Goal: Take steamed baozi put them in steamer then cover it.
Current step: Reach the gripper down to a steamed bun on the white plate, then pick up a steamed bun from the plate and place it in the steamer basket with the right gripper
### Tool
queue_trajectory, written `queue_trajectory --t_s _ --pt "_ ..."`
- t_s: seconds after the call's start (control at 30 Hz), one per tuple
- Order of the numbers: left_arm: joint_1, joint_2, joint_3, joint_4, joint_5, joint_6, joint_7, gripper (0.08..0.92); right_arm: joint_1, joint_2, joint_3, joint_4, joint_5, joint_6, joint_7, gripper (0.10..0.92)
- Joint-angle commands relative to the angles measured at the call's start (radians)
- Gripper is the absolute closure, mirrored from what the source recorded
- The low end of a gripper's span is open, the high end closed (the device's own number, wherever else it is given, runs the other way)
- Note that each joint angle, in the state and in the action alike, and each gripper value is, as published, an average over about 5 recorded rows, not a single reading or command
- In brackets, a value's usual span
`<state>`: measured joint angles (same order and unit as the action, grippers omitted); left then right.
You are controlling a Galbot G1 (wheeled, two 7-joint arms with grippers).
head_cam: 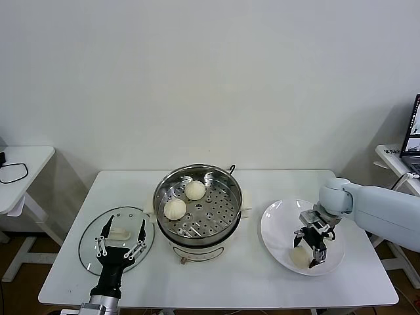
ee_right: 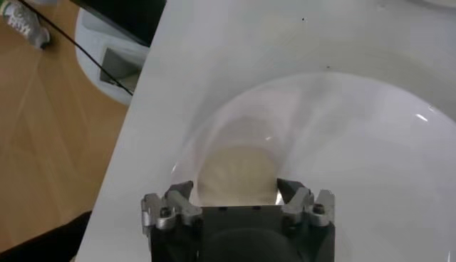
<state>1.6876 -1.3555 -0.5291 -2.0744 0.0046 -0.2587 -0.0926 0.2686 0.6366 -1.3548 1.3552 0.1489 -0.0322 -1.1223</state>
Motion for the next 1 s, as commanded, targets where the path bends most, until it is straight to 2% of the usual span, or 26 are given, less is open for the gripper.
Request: queue_trajectory --t_s 0.03,0.2,0.4,0.63,1.0 --pt "-0.001 0.000 0.000 0.001 -0.001 -0.003 0.000 0.177 0.000 -0.005 0.008 0.009 -0.012 0.001 0.025 0.320" --pt "-0.003 0.001 0.000 0.002 -0.002 -0.005 0.000 0.177 0.084 -0.024 0.010 0.041 -0.006 0.022 -0.006 0.358" --pt "-0.004 0.003 0.002 -0.008 -0.002 -0.001 0.000 0.177 0.351 -0.007 0.006 0.066 -0.018 0.112 -0.087 0.364" --pt "-0.003 0.005 0.006 -0.016 -0.002 0.000 0.000 0.177 0.592 0.177 -0.004 0.066 0.025 0.322 -0.098 0.364" --pt "0.008 0.004 0.002 -0.022 -0.002 -0.006 0.000 0.177 0.555 0.456 0.058 0.126 -0.026 0.575 -0.024 0.364"
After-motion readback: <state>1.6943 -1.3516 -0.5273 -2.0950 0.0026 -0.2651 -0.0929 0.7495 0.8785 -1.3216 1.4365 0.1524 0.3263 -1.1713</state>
